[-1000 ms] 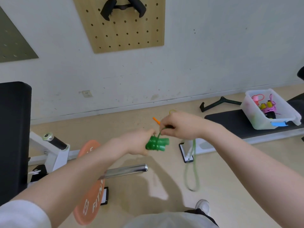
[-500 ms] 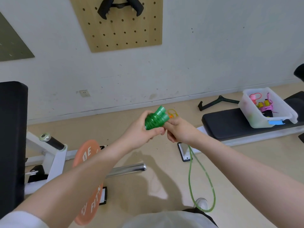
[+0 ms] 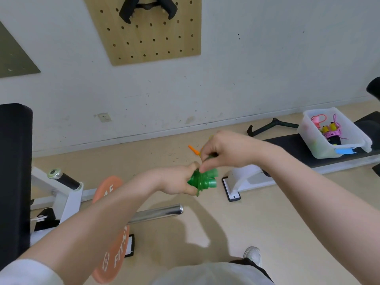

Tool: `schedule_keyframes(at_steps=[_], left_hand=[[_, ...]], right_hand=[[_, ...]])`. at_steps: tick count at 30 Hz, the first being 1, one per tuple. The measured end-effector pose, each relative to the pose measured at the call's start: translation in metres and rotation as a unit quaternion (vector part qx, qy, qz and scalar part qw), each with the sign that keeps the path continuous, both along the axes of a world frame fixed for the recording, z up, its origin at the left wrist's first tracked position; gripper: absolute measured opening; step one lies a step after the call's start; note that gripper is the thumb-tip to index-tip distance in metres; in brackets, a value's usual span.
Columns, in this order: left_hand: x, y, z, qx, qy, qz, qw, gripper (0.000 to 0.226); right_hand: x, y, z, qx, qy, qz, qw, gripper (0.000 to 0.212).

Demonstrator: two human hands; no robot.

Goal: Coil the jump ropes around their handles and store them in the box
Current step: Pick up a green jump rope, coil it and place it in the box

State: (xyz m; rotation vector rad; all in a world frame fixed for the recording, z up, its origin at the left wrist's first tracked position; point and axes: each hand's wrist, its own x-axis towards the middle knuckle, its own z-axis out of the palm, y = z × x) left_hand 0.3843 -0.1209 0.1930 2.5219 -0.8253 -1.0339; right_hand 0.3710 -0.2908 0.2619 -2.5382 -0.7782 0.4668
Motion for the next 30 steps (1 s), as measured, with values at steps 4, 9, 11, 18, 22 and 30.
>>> schedule_keyframes(at_steps=[4, 9, 11, 18, 22, 30], left_hand=[[-0.018, -0.01, 0.028, -0.117, -0.065, -0.019, 0.991, 0.063], [-0.016, -0.008, 0.045, -0.231, -0.119, 0.086, 0.962, 0.091], [-0.014, -0.008, 0.051, -0.314, -0.027, 0.128, 0.94, 0.082], [0.013, -0.009, 0.041, -0.262, -0.12, 0.319, 0.903, 0.048], [0.011, -0.017, 0.038, -0.165, -0.191, 0.251, 0.935, 0.049], [0.016, -0.019, 0.055, 0.02, -0.076, 0.1, 0.992, 0.064]], right_hand=[[0.018, -0.025, -0.015, 0.209, 0.064, -0.127, 0.968, 0.017], [0.01, -0.018, -0.045, 0.343, 0.096, -0.203, 0.912, 0.024], [0.005, -0.004, -0.055, 0.272, 0.037, -0.198, 0.941, 0.031], [-0.014, 0.024, -0.052, 0.045, -0.149, -0.162, 0.974, 0.022], [-0.017, 0.025, -0.04, -0.08, -0.166, -0.18, 0.966, 0.015], [-0.01, 0.014, -0.029, -0.148, -0.151, -0.133, 0.968, 0.069]])
